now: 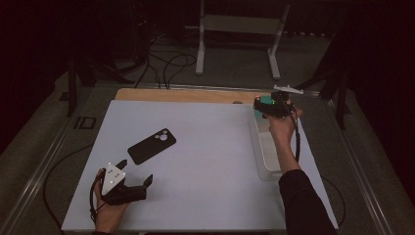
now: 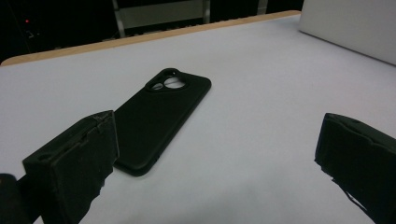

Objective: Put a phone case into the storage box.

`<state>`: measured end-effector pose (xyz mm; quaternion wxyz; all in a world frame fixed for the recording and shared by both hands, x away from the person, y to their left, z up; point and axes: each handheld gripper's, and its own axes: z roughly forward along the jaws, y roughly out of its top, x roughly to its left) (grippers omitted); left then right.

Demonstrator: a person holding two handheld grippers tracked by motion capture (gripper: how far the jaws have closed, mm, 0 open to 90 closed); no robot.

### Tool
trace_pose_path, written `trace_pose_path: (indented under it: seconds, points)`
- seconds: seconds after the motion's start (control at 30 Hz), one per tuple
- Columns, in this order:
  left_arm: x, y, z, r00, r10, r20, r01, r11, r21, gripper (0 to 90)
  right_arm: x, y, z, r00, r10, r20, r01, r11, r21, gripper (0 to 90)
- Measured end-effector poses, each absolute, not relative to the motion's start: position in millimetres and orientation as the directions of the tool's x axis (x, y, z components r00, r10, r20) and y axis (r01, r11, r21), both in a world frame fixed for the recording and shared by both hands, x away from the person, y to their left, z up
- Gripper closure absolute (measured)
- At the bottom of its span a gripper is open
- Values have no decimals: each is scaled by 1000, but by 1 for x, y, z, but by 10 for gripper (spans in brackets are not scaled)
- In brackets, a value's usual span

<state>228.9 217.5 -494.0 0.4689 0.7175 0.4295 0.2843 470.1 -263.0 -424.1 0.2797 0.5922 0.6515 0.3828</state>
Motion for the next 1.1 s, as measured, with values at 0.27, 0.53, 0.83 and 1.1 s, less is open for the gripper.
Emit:
trace_pose_path:
  seconds: [0.27, 0.53, 0.83, 1.1]
  points:
    - [229, 217, -494, 470, 883, 5, 350, -191, 917, 0, 452, -252, -421, -225, 968, 111, 538, 29, 842, 117]
    - [229, 216, -494, 472, 882, 1, 358, -192, 914, 0, 428, -240, -410, -343, 933, 111, 512, 86, 855, 113]
    - [229, 216, -494, 470, 882, 0, 363, -194, 911, 0, 397, -233, -407, -433, 896, 95, 479, 139, 867, 101]
    - [230, 216, -495, 470, 883, -6, 368, -190, 910, 0, 366, -231, -410, -485, 866, 121, 459, 135, 878, 101]
